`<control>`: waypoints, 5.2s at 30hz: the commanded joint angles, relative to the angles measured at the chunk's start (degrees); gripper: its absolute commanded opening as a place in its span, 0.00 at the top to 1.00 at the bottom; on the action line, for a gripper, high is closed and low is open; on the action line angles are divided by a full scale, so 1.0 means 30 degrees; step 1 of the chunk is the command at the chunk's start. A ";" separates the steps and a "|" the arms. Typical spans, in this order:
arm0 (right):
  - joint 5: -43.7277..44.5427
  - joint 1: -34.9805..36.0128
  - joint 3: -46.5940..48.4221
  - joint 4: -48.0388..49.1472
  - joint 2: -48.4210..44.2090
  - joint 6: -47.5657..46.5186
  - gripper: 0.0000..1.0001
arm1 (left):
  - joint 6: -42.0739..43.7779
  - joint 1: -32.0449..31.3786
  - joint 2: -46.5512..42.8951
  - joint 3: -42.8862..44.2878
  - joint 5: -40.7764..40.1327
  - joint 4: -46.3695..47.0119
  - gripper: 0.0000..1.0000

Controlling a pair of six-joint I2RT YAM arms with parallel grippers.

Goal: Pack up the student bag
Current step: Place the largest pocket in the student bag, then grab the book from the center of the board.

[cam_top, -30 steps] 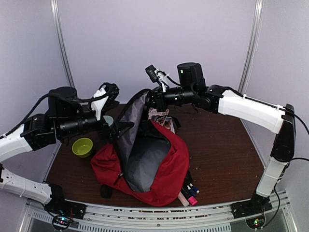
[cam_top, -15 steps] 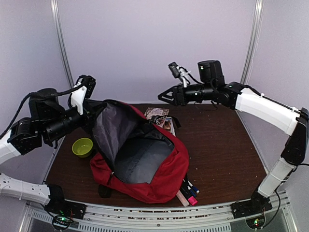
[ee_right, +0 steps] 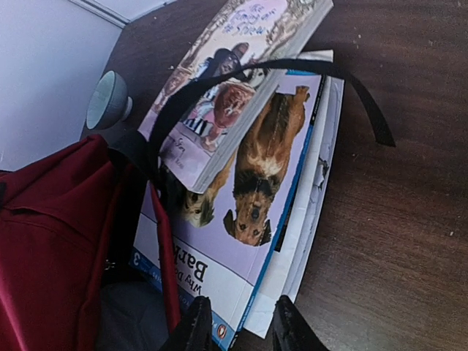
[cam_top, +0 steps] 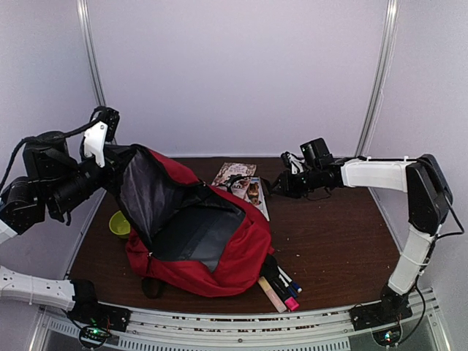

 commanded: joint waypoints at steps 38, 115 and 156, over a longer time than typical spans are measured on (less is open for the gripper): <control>-0.2804 0.1056 0.0723 0.3632 0.4470 0.4237 0.68 | 0.0456 -0.0043 -0.1490 0.0379 -0.2330 0.0135 1.00; 0.3113 0.2244 0.6099 0.2822 0.6937 0.8004 0.62 | 0.1697 1.1183 1.5108 1.2304 1.9552 -0.4221 0.41; 0.0078 0.0734 0.6634 0.5955 0.8339 1.1205 0.61 | 1.1021 0.8066 3.1124 2.1998 1.4267 -0.5475 0.50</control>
